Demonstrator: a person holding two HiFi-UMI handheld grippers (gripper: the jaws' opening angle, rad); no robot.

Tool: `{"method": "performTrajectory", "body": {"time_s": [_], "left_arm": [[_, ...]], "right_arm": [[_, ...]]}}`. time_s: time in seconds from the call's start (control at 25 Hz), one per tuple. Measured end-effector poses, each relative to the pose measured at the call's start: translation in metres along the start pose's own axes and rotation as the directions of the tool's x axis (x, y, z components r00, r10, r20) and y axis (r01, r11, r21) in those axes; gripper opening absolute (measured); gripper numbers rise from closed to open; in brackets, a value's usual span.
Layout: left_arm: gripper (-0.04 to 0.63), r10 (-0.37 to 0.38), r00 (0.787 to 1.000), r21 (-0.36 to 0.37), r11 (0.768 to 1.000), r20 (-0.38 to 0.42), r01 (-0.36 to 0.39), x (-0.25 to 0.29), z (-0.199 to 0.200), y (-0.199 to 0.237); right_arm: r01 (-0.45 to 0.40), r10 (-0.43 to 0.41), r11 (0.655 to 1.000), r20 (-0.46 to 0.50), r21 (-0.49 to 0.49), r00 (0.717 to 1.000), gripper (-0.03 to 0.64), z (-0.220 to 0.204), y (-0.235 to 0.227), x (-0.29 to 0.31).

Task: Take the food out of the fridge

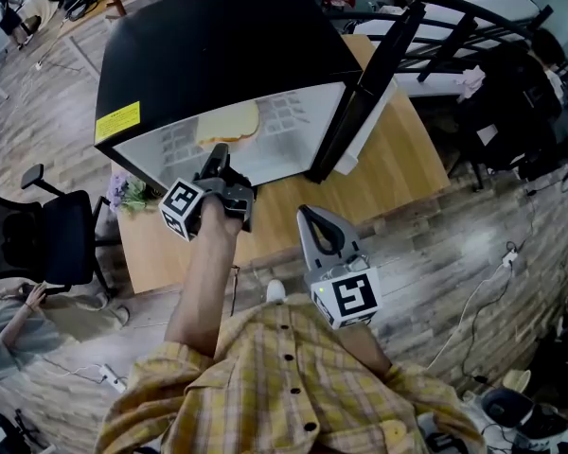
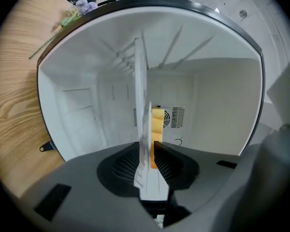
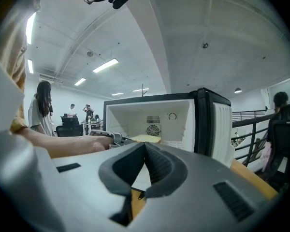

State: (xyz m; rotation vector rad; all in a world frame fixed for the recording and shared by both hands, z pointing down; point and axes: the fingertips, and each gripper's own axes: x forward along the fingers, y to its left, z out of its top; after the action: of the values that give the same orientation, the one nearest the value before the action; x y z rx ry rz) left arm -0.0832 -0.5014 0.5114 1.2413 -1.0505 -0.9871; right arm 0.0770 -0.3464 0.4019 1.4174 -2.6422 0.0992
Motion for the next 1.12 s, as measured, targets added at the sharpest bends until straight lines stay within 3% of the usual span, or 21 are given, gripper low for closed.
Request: {"method": "performTrajectory", "body": {"time_s": [0.12,0.36,1.12], "left_arm": [[0.089,0.008,1.000,-0.021,1.000,0.011,-0.007,0.004,0.001,0.004],[0.021,0.014,1.000,-0.058,0.998,0.003,-0.014,0.003,-0.002,0.005],[0.018,-0.024,0.999,-0.102,0.994,0.024,0.026,-0.046,-0.007,-0.029]], "right_arm": [[0.009,-0.009,1.000,-0.002,0.008,1.000,0.008,-0.002,-0.004,-0.001],[0.010,-0.010,1.000,0.003,0.021,1.000,0.008,-0.003,-0.004,0.001],[-0.011,0.011,1.000,0.033,0.016,0.999,0.008,0.012,0.026,-0.005]]}}
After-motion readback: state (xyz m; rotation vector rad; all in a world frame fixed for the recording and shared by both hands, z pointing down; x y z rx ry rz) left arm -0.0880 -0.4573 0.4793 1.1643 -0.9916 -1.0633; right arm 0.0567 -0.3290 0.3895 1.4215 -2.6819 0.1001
